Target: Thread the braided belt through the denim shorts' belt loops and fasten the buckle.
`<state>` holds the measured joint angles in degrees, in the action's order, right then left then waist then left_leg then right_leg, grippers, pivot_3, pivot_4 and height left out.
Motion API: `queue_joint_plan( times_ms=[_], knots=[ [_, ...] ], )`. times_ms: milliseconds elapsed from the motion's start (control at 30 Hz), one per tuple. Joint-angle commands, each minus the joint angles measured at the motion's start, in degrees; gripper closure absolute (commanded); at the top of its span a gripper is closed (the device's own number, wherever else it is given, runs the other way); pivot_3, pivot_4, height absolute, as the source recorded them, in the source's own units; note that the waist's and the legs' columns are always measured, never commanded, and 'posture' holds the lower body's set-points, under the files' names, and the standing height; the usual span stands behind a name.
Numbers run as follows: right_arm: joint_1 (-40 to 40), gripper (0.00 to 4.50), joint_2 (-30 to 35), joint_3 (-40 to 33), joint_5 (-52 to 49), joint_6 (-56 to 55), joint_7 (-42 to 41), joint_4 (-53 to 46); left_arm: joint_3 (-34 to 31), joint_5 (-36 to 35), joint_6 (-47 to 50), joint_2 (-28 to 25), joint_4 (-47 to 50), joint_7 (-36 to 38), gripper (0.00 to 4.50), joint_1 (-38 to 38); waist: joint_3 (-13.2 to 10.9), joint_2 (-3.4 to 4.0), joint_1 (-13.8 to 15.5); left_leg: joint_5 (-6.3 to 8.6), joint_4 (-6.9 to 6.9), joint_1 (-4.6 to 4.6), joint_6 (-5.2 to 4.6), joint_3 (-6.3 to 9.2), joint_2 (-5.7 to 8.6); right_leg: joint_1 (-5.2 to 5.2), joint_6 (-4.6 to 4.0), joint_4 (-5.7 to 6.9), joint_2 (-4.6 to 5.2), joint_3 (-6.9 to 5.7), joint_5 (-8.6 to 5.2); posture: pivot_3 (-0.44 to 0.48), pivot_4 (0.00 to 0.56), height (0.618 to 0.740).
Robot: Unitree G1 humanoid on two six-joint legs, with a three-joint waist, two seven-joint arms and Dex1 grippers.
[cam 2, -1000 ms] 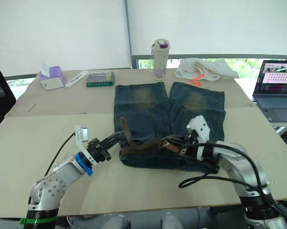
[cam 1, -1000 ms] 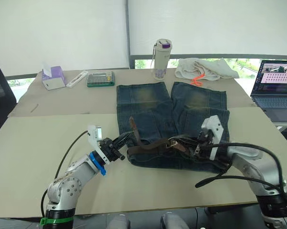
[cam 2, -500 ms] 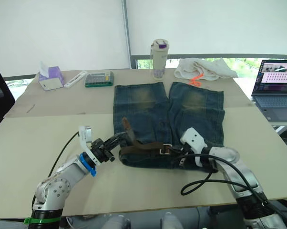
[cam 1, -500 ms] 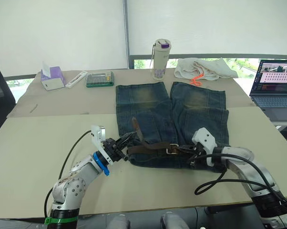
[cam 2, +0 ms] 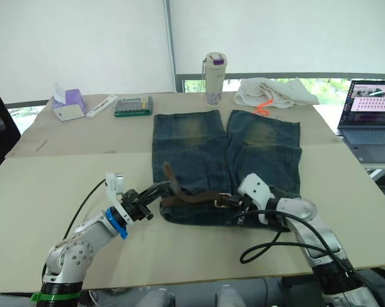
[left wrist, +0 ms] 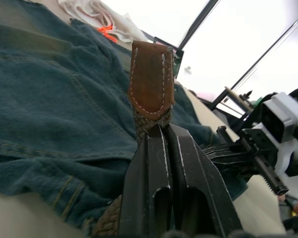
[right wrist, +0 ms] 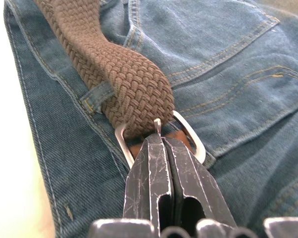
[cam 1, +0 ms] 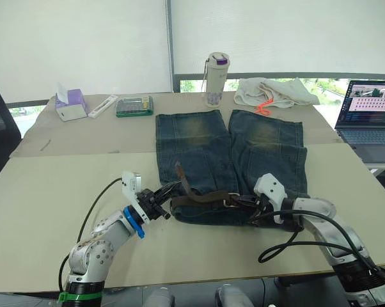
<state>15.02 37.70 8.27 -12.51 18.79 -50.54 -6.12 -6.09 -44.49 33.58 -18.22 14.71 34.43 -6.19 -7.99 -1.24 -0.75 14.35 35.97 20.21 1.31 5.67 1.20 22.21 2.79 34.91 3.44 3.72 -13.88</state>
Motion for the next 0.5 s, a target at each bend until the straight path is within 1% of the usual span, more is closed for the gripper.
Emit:
queue_joint_plan(
  times_ms=[33,167,267,500],
  knots=[
    [1.2,4.47,1.1,-0.3,1.1,-2.6,-1.9,1.8,-2.2,0.8,-2.0,-1.4,0.0,1.2,4.5,-0.3,0.0,0.01,0.0,0.0,0.0,0.0,0.0,-0.01,0.0,0.0,0.0,0.0,0.0,0.0,0.0,0.0,0.15,0.74],
    [3.3,4.47,1.3,-0.4,1.4,-5.0,-4.5,5.3,-2.4,3.3,-3.9,-3.8,-0.8,3.1,4.5,0.4,0.0,0.01,0.0,0.0,0.01,0.0,0.0,-0.01,0.01,0.0,-0.11,0.01,0.01,0.0,0.07,0.0,0.15,0.74],
    [4.7,4.47,1.3,0.3,1.4,-6.5,-7.2,7.0,-2.4,4.2,-4.6,-4.3,-1.1,3.7,4.5,0.9,0.0,0.01,0.0,0.0,0.0,-0.01,0.0,-0.01,0.0,0.0,-0.13,0.0,0.01,0.0,0.07,0.0,0.15,0.74],
    [7.7,4.47,0.7,2.2,2.1,-8.0,-11.3,9.9,-1.8,5.3,-5.1,-3.4,-0.4,3.6,4.5,1.8,0.0,0.01,-0.1,0.0,-0.01,-0.01,0.0,-0.01,-0.03,0.01,-0.16,0.03,0.0,0.0,0.09,0.0,0.15,0.74]
  ],
)
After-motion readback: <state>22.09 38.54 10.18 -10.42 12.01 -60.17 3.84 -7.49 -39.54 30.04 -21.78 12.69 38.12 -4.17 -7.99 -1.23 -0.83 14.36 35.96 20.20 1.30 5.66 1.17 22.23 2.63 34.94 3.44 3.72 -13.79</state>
